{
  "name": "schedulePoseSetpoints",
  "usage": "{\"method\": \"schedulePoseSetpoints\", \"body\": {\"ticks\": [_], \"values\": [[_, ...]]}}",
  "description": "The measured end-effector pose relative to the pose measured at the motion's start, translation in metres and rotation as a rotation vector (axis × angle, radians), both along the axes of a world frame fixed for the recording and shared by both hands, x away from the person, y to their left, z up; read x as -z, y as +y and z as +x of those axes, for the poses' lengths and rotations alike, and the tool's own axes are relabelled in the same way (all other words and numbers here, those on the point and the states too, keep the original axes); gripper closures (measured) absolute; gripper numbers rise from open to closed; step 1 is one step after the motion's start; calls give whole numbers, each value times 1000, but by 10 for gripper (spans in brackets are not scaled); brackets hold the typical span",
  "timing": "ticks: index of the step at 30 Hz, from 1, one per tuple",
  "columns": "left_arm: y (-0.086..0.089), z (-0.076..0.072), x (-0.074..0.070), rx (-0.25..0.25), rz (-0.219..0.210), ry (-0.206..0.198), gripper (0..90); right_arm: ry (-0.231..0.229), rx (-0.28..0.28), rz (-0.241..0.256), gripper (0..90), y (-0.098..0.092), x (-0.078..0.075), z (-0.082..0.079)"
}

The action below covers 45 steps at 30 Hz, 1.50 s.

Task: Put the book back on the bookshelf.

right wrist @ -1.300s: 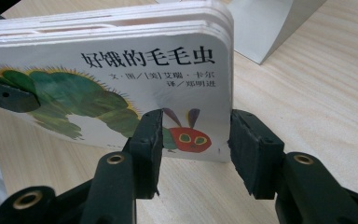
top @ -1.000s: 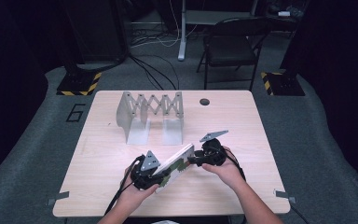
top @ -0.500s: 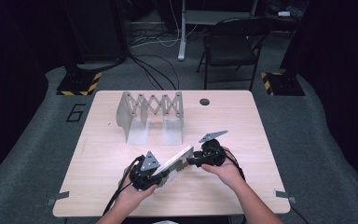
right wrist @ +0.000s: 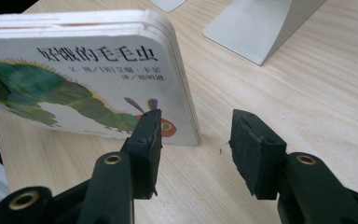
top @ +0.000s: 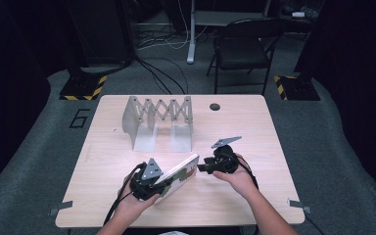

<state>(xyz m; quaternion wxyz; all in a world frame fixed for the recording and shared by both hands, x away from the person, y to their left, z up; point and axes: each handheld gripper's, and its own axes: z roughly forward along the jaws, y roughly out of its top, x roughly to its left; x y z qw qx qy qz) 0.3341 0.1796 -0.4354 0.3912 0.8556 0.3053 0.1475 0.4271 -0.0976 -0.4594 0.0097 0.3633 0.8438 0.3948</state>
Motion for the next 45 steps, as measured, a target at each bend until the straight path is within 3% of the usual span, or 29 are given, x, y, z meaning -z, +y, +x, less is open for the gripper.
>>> {"method": "schedulePoseSetpoints", "body": {"ticks": [13, 24, 45], "values": [[21, 2, -12, -58, -43, -13, 759, 9, 17, 7, 525, -4, 2, 1], [42, 5, -22, -106, -55, -41, 759, 5, 16, 0, 521, -6, 4, 3], [96, 15, -35, -278, -101, -87, 758, 23, 34, -6, 519, -8, 6, 3]]}}
